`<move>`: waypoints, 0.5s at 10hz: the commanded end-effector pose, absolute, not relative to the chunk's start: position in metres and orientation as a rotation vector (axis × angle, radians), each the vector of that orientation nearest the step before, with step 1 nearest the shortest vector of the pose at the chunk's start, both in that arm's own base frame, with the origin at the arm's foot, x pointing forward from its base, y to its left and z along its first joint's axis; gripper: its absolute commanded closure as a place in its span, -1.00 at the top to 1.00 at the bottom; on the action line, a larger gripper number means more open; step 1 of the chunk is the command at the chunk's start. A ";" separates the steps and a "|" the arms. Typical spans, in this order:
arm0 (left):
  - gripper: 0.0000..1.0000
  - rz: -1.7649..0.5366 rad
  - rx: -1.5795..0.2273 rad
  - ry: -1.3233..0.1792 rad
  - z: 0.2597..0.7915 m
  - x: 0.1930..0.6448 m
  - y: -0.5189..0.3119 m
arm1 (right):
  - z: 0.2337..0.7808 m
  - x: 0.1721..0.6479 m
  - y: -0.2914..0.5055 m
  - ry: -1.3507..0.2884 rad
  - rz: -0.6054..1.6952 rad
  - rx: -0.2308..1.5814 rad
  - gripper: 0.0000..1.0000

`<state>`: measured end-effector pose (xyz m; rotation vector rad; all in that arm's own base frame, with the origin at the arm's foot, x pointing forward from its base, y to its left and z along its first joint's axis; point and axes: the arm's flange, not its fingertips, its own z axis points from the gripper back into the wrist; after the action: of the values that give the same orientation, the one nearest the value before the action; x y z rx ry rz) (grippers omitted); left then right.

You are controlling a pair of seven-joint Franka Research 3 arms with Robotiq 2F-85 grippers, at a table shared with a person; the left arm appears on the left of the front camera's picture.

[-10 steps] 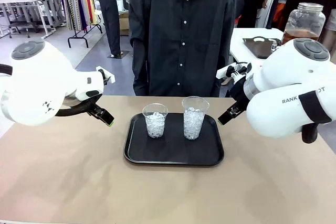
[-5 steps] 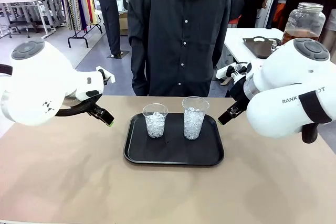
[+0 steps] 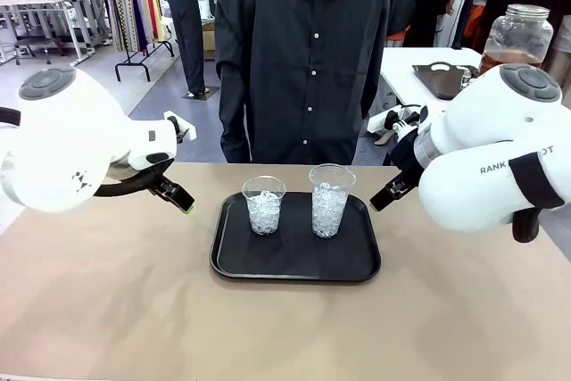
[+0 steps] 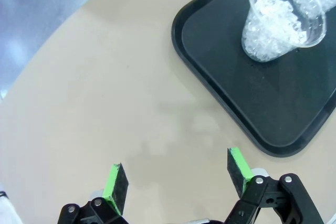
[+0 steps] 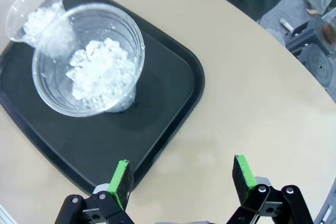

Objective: Pour the drink into the iced cup.
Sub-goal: Pick up the iced cup indicated by the human and present it to them.

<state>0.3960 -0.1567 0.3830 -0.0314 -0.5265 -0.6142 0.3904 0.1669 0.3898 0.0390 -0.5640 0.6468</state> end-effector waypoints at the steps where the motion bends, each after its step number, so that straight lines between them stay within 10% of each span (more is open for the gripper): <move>1: 1.00 -0.628 -0.027 -0.543 0.416 0.387 -0.159 | 0.428 0.394 0.160 -0.568 0.607 0.152 1.00; 5: 1.00 -0.525 -0.336 -0.489 0.481 0.390 -0.142 | 0.489 0.399 0.125 -0.532 0.525 0.453 1.00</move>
<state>0.3826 -0.1609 0.4729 -0.2204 -0.5256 -0.5498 0.3898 0.1425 0.4892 0.3598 -0.5581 0.5226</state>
